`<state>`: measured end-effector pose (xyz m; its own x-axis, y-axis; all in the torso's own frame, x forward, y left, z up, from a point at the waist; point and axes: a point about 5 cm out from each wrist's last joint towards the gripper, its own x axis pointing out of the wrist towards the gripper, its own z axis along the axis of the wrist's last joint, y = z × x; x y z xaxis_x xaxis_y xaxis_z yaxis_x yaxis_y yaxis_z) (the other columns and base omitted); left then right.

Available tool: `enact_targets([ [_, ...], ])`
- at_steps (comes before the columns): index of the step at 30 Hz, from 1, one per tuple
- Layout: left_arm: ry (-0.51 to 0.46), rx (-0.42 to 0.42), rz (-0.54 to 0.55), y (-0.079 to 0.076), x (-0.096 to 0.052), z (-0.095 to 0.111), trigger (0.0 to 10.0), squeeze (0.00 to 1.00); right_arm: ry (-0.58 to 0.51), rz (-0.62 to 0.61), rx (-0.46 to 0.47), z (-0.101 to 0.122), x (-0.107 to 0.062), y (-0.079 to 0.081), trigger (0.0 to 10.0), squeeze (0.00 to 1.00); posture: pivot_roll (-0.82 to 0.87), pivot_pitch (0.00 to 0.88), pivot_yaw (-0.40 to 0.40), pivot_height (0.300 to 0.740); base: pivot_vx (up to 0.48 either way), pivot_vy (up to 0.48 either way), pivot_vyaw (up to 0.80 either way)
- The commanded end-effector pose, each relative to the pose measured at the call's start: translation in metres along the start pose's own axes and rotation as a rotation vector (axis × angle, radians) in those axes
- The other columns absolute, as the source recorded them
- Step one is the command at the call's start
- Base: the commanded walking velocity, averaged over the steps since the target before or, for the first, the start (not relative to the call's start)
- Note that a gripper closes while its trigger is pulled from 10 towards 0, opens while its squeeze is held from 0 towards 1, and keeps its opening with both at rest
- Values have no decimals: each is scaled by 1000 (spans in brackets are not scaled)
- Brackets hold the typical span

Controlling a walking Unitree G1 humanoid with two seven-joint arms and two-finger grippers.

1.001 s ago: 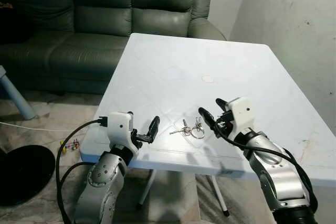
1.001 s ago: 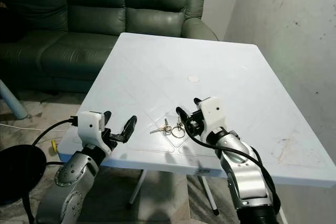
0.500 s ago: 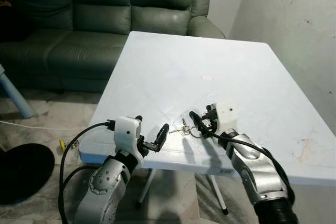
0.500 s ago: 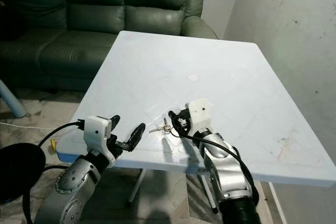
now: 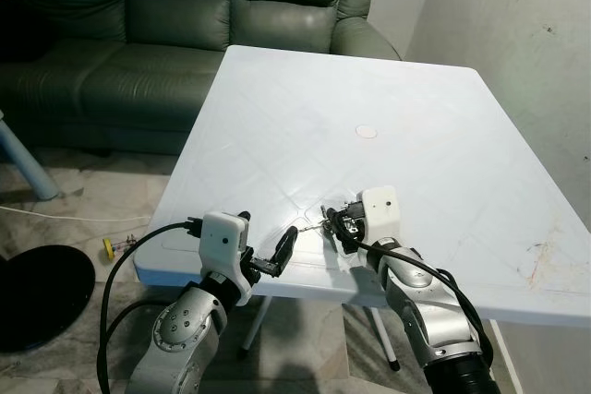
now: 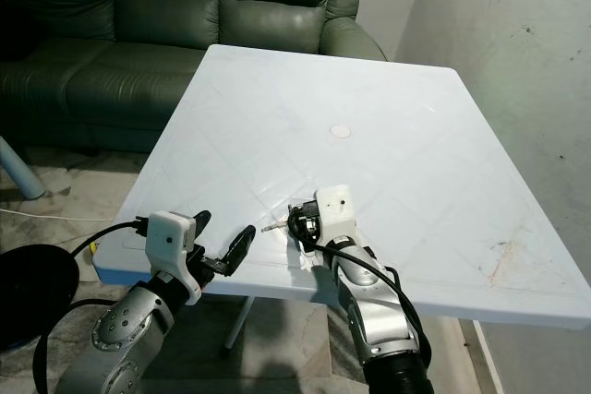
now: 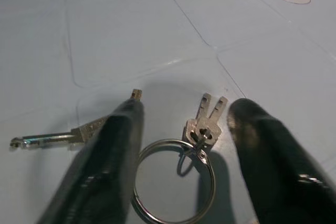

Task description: Hang keys on a hook

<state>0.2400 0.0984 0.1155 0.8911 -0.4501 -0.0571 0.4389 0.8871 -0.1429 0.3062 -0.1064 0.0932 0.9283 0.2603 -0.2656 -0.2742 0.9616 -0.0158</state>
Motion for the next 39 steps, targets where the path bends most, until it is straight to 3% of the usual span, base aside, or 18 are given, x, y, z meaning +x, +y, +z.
enact_targets([
  [1, 0, 0, 0, -2, -1, 2, 10000, 0, 13, -29, -8, -1, -2, -4, 0, 0, 63, 51, -90, 732, 0, 0, 0],
  [13, -1, -3, 5, -4, -2, 3, 10000, 0, 25, -32, -13, -4, -3, -3, 314, 0, 67, 51, -93, 732, 0, 0, 0],
  [39, 5, -11, 13, -5, -4, 5, 10000, 0, 30, -34, -13, -6, -5, -3, 0, 0, 71, 69, -93, 732, 0, 0, 0],
])
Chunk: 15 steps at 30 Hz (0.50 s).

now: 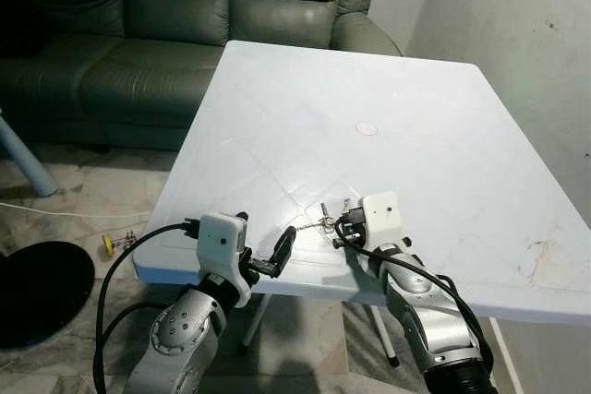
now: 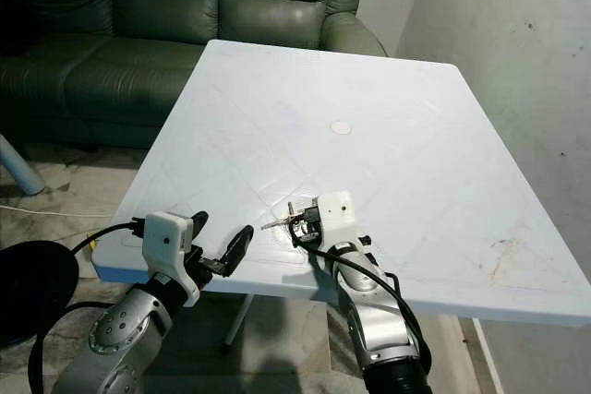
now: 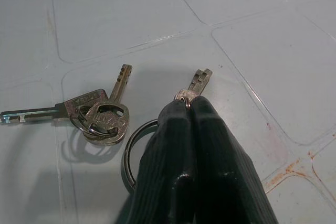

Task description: Hang keys on a hook

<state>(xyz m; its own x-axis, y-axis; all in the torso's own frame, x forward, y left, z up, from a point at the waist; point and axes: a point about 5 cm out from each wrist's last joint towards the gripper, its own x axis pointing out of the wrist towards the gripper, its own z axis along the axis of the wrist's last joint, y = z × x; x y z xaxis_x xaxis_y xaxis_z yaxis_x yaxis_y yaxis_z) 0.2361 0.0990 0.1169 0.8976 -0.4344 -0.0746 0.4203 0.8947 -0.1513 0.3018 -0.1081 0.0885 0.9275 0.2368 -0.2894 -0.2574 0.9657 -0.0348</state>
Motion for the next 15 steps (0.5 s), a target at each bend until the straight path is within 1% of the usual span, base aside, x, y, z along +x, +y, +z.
enact_targets([
  [1, -10, 1, -5, -4, -1, 4, 10000, 0, 2, -7, -4, 0, -2, -1, 0, 0, 71, 69, -93, 732, 0, 0, 0],
  [6, -12, -1, 0, -3, -1, 4, 10000, 0, -15, -14, -3, 2, -2, -2, 0, 0, 72, 71, -95, 732, 0, 0, 0],
  [7, -13, 0, 2, -3, -1, 4, 10000, 0, -52, -21, 7, 7, -2, -4, 2471, 0, 71, 70, -94, 732, 0, 0, 0],
  [8, -14, 1, 4, -3, -1, 4, 10000, 0, -71, -22, 13, 9, -2, -4, 2471, 0, 71, 69, -94, 732, 0, 0, 0],
  [9, -14, 2, 6, -3, 0, 4, 10000, 0, -102, -23, 18, 14, -2, -5, 3882, 0, 70, 68, -93, 732, 0, 0, 0],
  [10, -14, 3, 6, -3, 0, 4, 10000, 0, -117, -26, 29, 17, -2, -6, 8118, 0, 70, 68, -93, 732, 0, 0, 0],
  [11, -15, 5, 7, -3, 1, 4, 10000, 0, -171, -7, 79, 24, -3, -8, 10000, 0, 68, 64, -92, 732, 0, 0, 0],
  [12, -17, 7, 8, -3, 1, 4, 10000, 0, -196, -7, 97, 28, -3, -9, 10000, 0, 68, 64, -92, 732, 0, 0, 0],
  [14, -24, 17, 14, -2, 3, 6, 10000, 0, -276, 17, 174, 41, -4, -15, 10000, 0, 67, 59, -91, 732, 0, 0, 0],
  [15, -26, 17, 15, -2, 3, 6, 10000, 0, -303, 31, 192, 45, -5, -16, 10000, 0, 66, 55, -91, 732, 0, 0, 0],
])
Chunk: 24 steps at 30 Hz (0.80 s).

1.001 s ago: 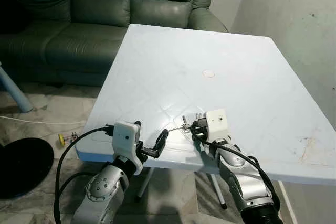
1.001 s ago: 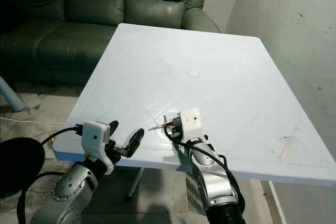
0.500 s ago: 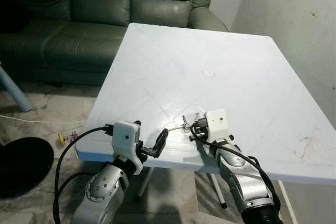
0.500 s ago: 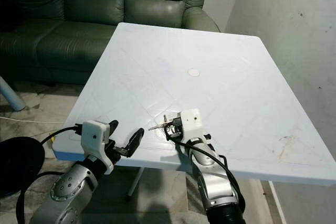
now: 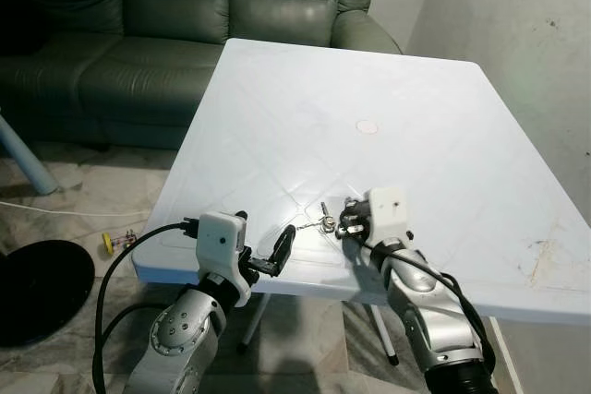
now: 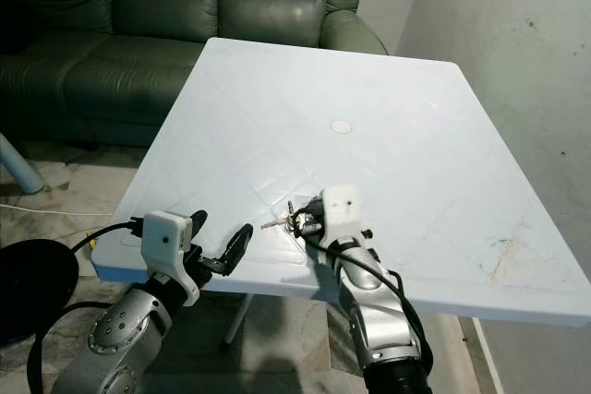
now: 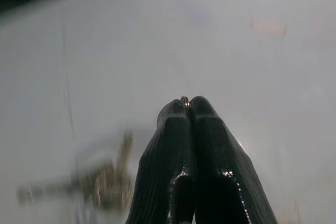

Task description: Hang keys on a hook

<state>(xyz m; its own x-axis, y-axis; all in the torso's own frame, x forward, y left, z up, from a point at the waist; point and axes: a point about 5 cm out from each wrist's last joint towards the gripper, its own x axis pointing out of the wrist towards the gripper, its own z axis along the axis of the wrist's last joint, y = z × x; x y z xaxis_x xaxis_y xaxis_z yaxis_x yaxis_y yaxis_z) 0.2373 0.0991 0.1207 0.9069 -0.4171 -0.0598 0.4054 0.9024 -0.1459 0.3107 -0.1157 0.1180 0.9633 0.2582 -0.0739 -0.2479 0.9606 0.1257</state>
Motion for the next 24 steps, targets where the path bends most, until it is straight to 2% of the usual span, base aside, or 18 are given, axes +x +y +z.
enact_targets([
  [1, -12, 10, 0, -1, 3, 3, 10000, 0, -98, 17, 49, 19, 0, -4, 10000, 0, 66, 55, -91, 732, 0, 0, 0],
  [5, -53, 3, 39, 10, 12, 13, 10000, 0, -241, 57, 65, 47, 1, -11, 10000, 0, 62, 44, -88, 732, 0, 0, 0],
  [8, -113, 4, 95, 28, 22, 29, 10000, 0, -359, 81, 30, 70, 1, -17, 10000, 0, 61, 26, -87, 732, 0, 0, 0],
  [13, -186, 34, 132, 46, 32, 51, 10000, 0, -423, 75, 36, 89, 3, -23, 10000, 0, 59, 10, -87, 732, 0, 0, 0],
  [14, -216, 31, 144, 53, 36, 61, 10000, 0, -442, 79, 39, 96, 2, -26, 10000, 0, 57, 2, -87, 732, 0, 0, 0],
  [15, -216, 31, 144, 53, 36, 61, 10000, 0, -442, 79, 39, 96, 2, -26, 10000, 0, 57, 2, -87, 732, 0, 0, 0],
  [17, -262, 23, 170, 65, 38, 75, 10000, 0, -473, 73, 37, 104, 1, -28, 10000, 0, 50, 0, -85, 732, 0, 0, 0],
  [20, -318, -5, 182, 77, 35, 88, 10000, 0, -507, 69, 33, 110, -5, -32, 10000, 0, 43, 0, -83, 732, 0, 0, 0],
  [24, -344, -35, 194, 81, 29, 87, 10000, 0, -511, 48, 31, 107, -12, -36, 10000, 0, 41, 0, -82, 732, 0, 0, 0],
])
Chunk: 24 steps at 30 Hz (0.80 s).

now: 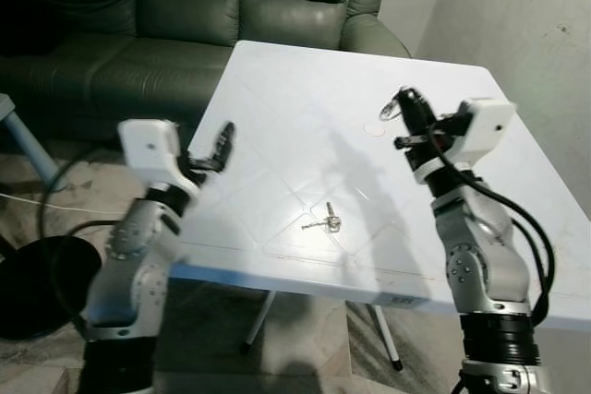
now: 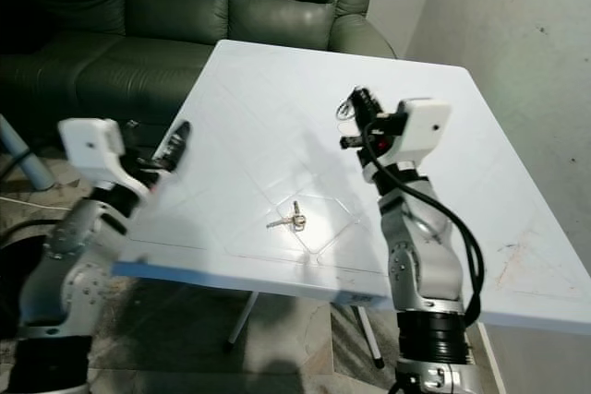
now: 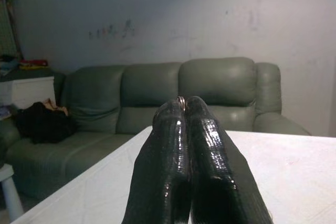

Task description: Hang keys on a hook

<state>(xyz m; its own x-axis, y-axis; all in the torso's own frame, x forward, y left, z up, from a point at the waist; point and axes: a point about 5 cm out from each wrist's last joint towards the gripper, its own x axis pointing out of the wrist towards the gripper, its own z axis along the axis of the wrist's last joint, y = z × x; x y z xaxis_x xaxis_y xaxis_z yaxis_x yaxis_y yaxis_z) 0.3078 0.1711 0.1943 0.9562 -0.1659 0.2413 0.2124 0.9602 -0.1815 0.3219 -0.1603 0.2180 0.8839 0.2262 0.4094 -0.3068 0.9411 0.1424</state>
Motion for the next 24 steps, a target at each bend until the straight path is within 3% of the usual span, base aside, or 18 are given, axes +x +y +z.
enact_targets([
  [1, 8, -38, 2, -1, -4, -4, 10000, 0, -18, -14, 3, 4, -7, -3, 10000, 0, 41, 0, -81, 732, 0, 0, 0],
  [5, 31, -62, 1, -2, -13, -15, 10000, 0, 8, -22, 2, -3, -18, -3, 10000, 0, 36, 0, -80, 732, 0, 0, 0],
  [7, 55, -73, 12, -5, -23, -28, 10000, 0, 65, -47, -12, -18, -33, -5, 10000, 0, 34, 0, -78, 732, 0, 0, 0],
  [13, 81, -92, 23, -6, -29, -40, 10000, 0, 131, -58, -34, -36, -48, -4, 10000, 0, 30, 0, -78, 732, 0, 0, 0],
  [16, 109, -138, 53, 2, -33, -56, 10000, 0, 212, -81, -61, -55, -58, -8, 10000, 0, 29, 0, -78, 732, 0, 0, 0],
  [21, 112, -114, 49, 5, -32, -57, 10000, 0, 234, -90, -78, -56, -55, -11, 10000, 0, 24, 0, -75, 732, 0, 0, 0],
  [24, 116, -98, 72, 10, -26, -58, 10000, 0, 248, -105, -101, -58, -52, -14, 10000, 0, 21, 0, -73, 732, 0, 0, -715],
])
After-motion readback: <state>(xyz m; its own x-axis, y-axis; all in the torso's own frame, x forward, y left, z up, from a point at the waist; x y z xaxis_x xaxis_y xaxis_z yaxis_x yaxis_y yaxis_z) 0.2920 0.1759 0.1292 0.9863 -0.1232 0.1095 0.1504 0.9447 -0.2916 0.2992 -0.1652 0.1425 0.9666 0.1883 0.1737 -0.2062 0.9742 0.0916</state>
